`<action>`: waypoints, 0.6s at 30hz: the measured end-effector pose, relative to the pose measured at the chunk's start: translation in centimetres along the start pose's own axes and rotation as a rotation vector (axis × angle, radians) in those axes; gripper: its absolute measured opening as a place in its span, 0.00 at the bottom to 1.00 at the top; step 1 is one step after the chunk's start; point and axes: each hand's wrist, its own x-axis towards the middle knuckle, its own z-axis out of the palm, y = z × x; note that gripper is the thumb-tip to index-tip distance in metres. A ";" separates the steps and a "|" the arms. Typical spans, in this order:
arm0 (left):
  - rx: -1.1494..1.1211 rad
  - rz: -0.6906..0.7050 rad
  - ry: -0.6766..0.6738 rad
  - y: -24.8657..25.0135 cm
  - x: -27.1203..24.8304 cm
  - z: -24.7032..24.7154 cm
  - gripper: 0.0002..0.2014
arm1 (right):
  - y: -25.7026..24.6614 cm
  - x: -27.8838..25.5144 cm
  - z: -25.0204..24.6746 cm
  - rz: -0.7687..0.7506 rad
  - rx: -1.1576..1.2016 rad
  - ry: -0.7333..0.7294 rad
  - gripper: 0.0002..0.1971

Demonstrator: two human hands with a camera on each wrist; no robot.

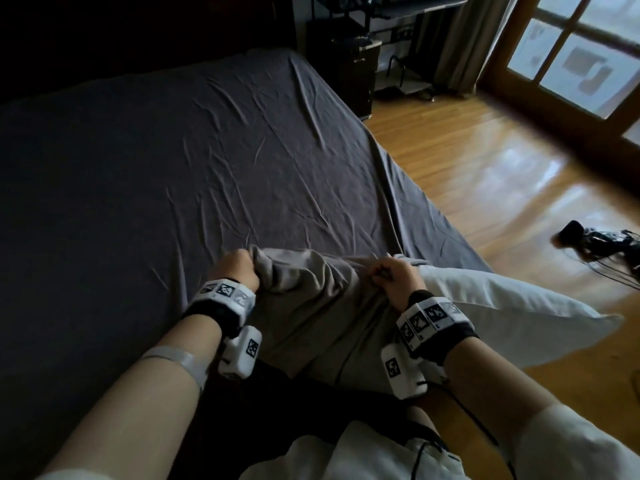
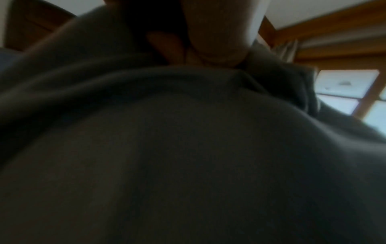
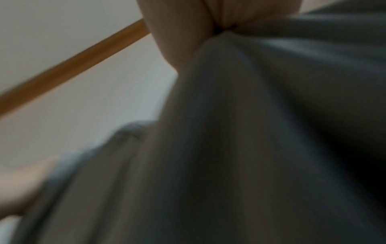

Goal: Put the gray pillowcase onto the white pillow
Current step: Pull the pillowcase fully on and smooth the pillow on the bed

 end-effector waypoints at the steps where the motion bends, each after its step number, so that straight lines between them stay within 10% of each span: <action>1: -0.061 -0.068 0.042 -0.5 0.4 -1.0 0.15 | 0.0 0.3 -0.8 0.016 -0.022 0.039 0.08; 7: -0.278 -0.291 0.258 -3.1 1.1 -5.6 0.18 | -1.4 3.0 -5.3 0.141 0.025 0.220 0.08; 18: -0.228 -0.297 0.173 -4.9 -0.2 -4.9 0.20 | 0.4 1.8 -6.7 0.162 -0.014 0.181 0.12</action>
